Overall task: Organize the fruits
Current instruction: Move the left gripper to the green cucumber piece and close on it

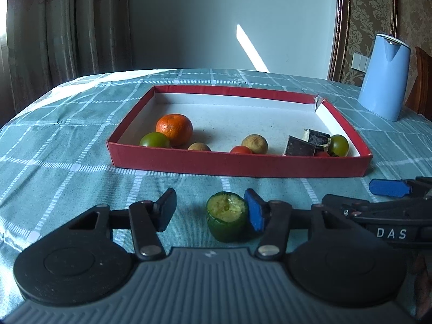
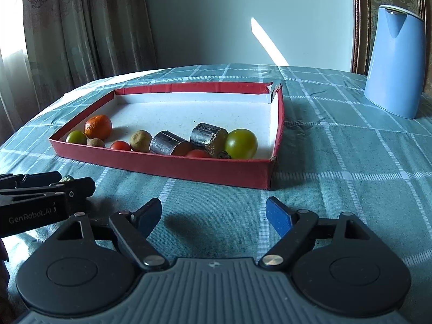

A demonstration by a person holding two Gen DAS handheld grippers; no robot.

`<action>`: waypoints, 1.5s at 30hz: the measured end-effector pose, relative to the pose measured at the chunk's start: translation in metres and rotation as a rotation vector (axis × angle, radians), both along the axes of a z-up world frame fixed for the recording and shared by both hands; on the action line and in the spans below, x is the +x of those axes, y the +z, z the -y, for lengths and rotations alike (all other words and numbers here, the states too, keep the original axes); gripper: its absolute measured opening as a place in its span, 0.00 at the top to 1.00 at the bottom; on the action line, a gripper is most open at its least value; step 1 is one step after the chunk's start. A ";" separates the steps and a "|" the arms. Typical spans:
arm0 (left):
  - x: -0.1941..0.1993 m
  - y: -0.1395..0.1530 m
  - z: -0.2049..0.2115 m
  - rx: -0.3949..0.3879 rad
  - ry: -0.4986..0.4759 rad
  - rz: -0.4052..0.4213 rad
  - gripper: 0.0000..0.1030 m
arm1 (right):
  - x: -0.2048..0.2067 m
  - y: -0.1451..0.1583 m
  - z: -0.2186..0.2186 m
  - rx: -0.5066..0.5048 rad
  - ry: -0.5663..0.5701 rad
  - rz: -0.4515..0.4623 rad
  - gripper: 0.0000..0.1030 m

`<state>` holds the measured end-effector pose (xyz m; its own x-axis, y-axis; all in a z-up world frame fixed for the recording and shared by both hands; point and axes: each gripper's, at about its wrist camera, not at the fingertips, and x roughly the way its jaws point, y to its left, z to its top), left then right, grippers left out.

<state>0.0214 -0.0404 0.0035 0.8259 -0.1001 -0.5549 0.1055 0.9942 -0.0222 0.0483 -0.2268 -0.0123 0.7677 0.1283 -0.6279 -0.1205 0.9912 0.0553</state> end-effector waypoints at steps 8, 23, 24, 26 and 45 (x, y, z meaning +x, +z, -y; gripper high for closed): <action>0.000 -0.001 0.005 0.015 -0.023 0.002 0.60 | 0.003 -0.002 -0.005 -0.028 0.031 -0.022 0.06; -0.010 0.000 -0.002 -0.001 -0.039 0.015 0.70 | 0.002 -0.002 -0.003 -0.017 0.038 -0.019 0.06; -0.010 0.000 -0.001 0.003 -0.042 0.014 0.70 | 0.002 -0.002 -0.003 -0.011 0.037 -0.018 0.06; -0.010 -0.001 0.000 0.009 -0.046 0.010 0.70 | 0.002 -0.002 -0.002 -0.006 0.038 -0.018 0.06; -0.005 -0.005 0.001 0.033 0.005 -0.034 0.47 | 0.002 -0.001 0.001 0.019 0.038 -0.013 0.05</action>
